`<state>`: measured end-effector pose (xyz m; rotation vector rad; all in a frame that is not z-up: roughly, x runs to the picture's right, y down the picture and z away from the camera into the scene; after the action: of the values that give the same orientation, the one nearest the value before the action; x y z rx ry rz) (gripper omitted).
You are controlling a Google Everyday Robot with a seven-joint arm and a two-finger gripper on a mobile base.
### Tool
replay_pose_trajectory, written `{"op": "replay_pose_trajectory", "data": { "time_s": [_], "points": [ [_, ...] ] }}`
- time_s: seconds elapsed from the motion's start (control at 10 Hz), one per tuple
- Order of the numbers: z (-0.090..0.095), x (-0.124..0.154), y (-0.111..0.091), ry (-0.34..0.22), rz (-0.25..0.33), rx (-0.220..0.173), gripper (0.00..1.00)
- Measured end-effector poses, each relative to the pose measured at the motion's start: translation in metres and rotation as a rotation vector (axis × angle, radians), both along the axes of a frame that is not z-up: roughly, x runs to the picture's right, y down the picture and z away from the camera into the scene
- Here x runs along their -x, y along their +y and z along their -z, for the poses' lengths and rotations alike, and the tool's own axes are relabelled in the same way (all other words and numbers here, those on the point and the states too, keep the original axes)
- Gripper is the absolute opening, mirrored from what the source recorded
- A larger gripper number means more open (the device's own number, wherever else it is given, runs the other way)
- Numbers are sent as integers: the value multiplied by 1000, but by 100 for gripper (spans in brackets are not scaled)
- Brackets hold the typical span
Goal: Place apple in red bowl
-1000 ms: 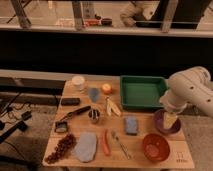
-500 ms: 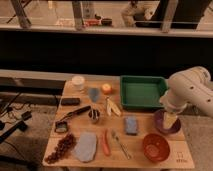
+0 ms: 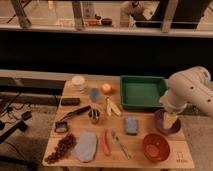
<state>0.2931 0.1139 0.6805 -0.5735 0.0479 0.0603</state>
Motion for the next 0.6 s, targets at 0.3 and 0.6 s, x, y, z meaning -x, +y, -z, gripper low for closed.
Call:
{"op": "replay_pose_trajectory", "data": {
  "time_s": [0.3,0.6],
  "points": [
    [0,0,0,0,0,0,80],
    [0,0,0,0,0,0,80]
  ]
}}
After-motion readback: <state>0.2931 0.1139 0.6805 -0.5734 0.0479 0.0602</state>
